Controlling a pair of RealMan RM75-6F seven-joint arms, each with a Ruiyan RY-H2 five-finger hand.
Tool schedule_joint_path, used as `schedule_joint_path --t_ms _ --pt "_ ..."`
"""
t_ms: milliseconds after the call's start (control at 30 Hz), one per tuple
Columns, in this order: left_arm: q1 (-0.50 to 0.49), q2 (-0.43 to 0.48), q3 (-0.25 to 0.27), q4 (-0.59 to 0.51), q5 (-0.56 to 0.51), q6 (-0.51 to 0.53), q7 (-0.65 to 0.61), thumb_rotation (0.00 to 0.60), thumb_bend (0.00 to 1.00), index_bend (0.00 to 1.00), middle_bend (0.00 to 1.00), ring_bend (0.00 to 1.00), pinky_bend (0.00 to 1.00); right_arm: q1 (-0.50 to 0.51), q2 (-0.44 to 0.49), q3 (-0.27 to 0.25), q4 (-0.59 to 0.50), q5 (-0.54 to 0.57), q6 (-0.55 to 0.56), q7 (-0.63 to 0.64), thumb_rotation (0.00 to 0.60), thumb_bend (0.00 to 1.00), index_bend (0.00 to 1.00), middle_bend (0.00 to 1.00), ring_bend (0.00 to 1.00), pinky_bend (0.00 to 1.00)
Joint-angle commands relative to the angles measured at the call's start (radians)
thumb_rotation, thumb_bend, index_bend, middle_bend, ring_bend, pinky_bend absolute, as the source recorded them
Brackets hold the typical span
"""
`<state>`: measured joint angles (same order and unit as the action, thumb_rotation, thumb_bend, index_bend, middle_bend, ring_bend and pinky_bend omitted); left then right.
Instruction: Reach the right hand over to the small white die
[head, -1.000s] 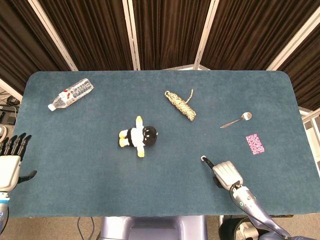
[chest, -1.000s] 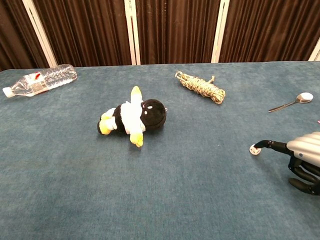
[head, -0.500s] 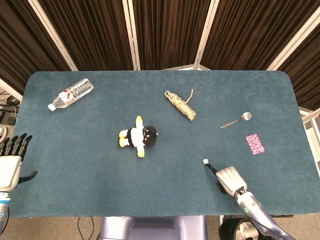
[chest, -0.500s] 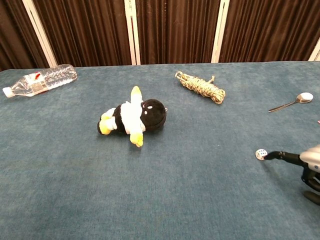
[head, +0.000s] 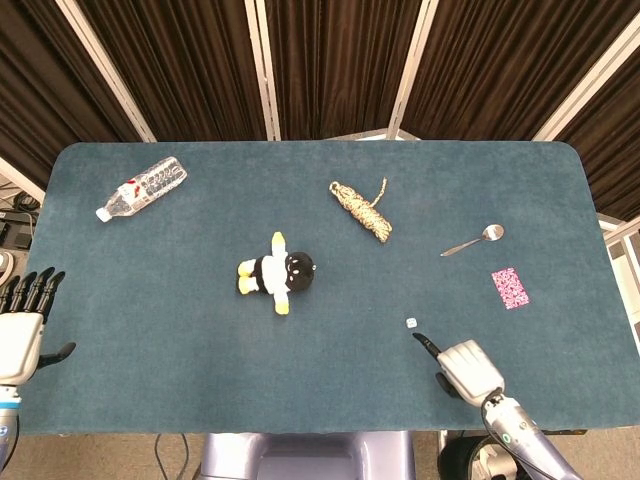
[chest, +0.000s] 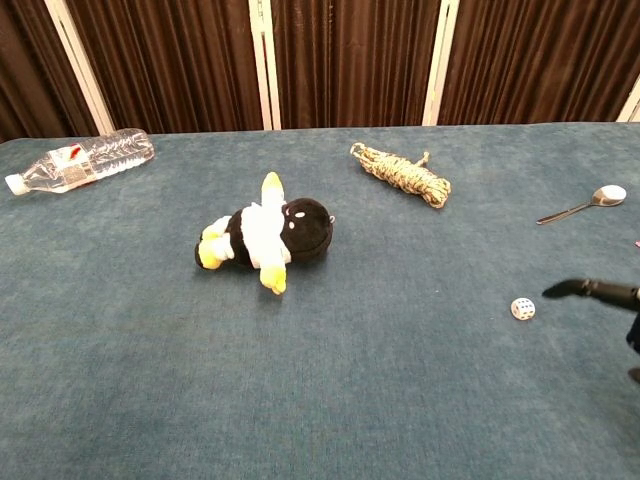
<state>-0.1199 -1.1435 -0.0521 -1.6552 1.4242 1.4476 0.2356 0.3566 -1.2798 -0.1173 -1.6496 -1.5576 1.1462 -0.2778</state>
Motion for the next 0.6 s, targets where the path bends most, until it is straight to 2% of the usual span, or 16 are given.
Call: schedule_joint_path --t_ms 33,67,100,133,167,233,333,500,600 --pt "0.004 0.006 0.004 -0.006 0.015 0.011 -0.01 0.6 0.0 0.0 0.0 0.0 0.0 -0.05 0.044 0.016 -0.012 -0.094 0.165 0.08 0.6 0.31 0.08 0.62 0.58 0.66" --pt "0.006 0.009 0.006 -0.008 0.021 0.015 -0.014 0.6 0.0 0.0 0.0 0.0 0.0 -0.062 0.049 0.02 -0.003 -0.115 0.207 0.104 0.6 0.17 0.07 0.44 0.39 0.44" --pt "0.007 0.011 0.008 -0.01 0.028 0.019 -0.018 0.6 0.0 0.0 0.0 0.0 0.0 -0.073 0.056 0.02 0.005 -0.133 0.24 0.128 0.6 0.09 0.05 0.32 0.26 0.29" --pt "0.009 0.014 0.01 -0.012 0.035 0.024 -0.022 0.6 0.0 0.0 0.0 0.0 0.0 -0.082 0.07 0.014 0.006 -0.142 0.256 0.148 0.6 0.02 0.02 0.15 0.1 0.11" --pt "0.012 0.018 0.013 -0.015 0.045 0.03 -0.028 0.6 0.0 0.0 0.0 0.0 0.0 -0.092 0.092 0.007 -0.005 -0.139 0.265 0.16 0.6 0.0 0.0 0.04 0.01 0.02" --pt "0.017 0.025 0.018 -0.02 0.061 0.042 -0.039 0.6 0.0 0.0 0.0 0.0 0.0 -0.115 0.13 0.008 -0.032 -0.133 0.298 0.161 0.6 0.0 0.0 0.0 0.0 0.0" --pt "0.024 0.035 0.024 -0.028 0.077 0.054 -0.054 0.6 0.0 0.0 0.0 0.0 0.0 -0.146 0.145 0.024 -0.042 -0.122 0.355 0.17 0.6 0.0 0.0 0.0 0.0 0.0" --pt "0.034 0.051 0.035 -0.042 0.105 0.072 -0.073 0.6 0.0 0.0 0.0 0.0 0.0 -0.206 0.118 0.076 -0.01 -0.089 0.476 0.157 0.6 0.0 0.0 0.0 0.0 0.0" --pt "0.036 0.056 0.04 -0.048 0.119 0.076 -0.077 0.6 0.0 0.0 0.0 0.0 0.0 -0.224 0.114 0.088 0.0 -0.084 0.499 0.155 0.6 0.0 0.0 0.0 0.0 0.0"
